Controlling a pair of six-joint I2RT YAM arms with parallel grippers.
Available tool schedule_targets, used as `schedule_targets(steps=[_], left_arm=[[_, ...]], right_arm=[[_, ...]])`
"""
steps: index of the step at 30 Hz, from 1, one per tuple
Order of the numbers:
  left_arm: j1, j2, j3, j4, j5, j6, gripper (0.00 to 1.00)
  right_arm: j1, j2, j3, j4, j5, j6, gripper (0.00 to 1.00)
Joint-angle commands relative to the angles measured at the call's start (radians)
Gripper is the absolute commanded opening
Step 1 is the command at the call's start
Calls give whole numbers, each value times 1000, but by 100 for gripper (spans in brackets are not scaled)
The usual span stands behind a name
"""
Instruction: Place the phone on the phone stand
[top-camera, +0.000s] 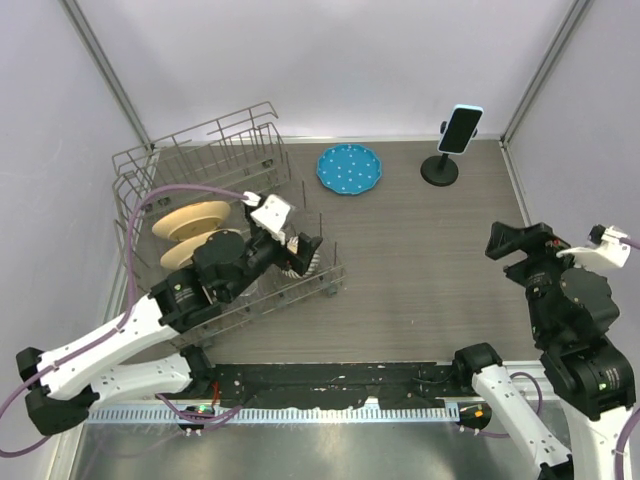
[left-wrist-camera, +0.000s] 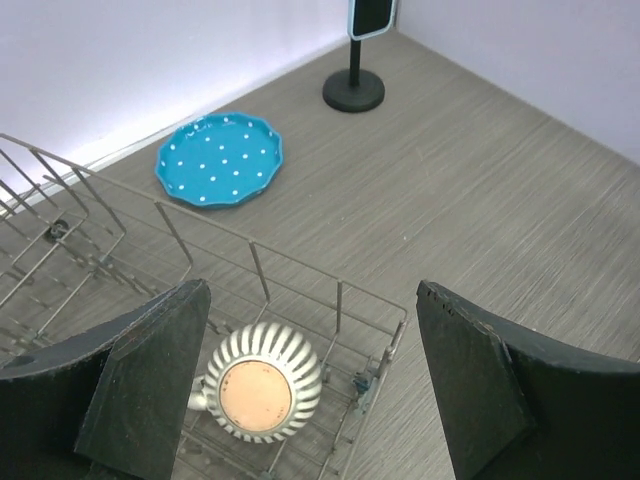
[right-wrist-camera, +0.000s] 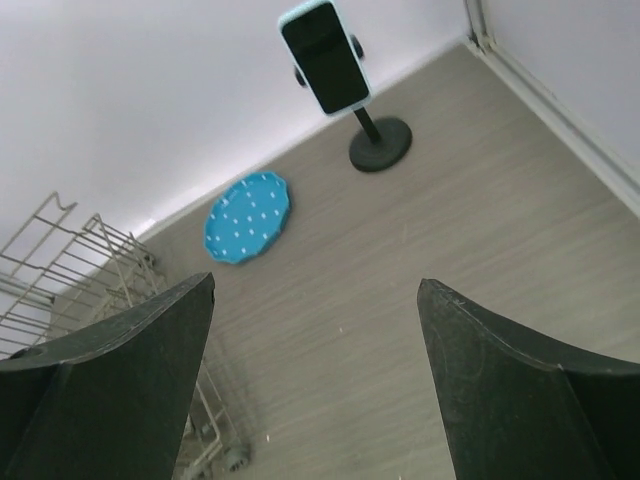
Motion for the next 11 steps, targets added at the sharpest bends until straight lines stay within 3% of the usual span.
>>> schedule_targets(steps=[1,7,11], left_arm=[[0,-80,48,-4,-27,-107,89],[0,-284,21,-100,25,-343,89],[0,-411,25,-146,16,-406,93]], right_arm=[[-1,-4,-18,-222,-13,139,88],[-1,-209,-138,-142,-233,96,89],[-2,-274,-109,-105,-219,92,89]])
